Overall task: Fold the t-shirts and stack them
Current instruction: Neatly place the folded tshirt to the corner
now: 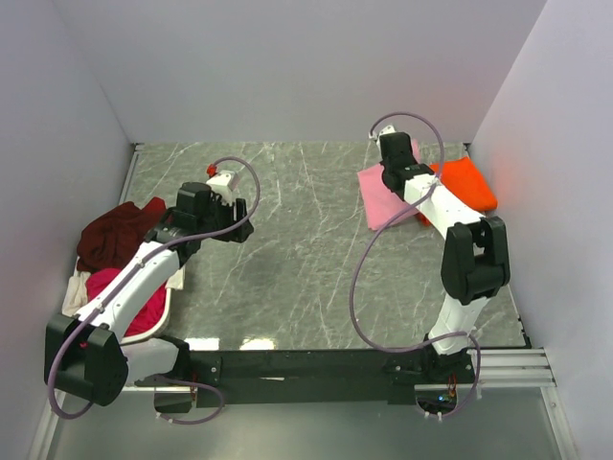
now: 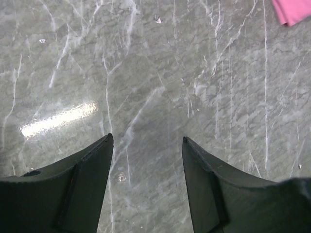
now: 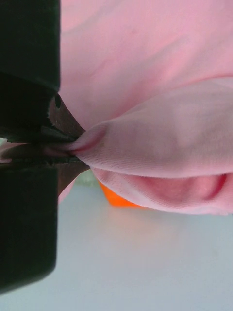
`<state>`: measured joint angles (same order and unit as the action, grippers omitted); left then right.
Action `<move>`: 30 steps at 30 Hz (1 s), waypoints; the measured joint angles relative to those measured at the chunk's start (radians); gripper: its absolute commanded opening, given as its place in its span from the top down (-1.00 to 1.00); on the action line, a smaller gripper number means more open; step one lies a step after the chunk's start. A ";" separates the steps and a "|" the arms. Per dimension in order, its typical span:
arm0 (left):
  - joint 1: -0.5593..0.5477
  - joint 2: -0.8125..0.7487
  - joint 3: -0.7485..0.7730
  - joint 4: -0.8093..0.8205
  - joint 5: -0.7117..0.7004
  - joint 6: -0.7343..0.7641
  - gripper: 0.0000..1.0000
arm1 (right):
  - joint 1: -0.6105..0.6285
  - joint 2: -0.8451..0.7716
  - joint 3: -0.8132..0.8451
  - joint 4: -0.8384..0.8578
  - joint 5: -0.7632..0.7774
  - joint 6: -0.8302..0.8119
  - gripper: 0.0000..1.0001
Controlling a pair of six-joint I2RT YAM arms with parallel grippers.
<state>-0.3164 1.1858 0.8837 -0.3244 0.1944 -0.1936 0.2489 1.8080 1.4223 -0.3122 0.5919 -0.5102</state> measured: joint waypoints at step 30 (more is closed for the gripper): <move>0.004 -0.031 -0.013 0.004 0.011 0.017 -0.28 | -0.106 -0.091 -0.026 0.120 -0.017 -0.232 1.00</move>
<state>-0.3126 1.1545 0.8711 -0.3202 0.2050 -0.1764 0.1432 1.7172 1.3964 -0.1921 0.5751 -0.7418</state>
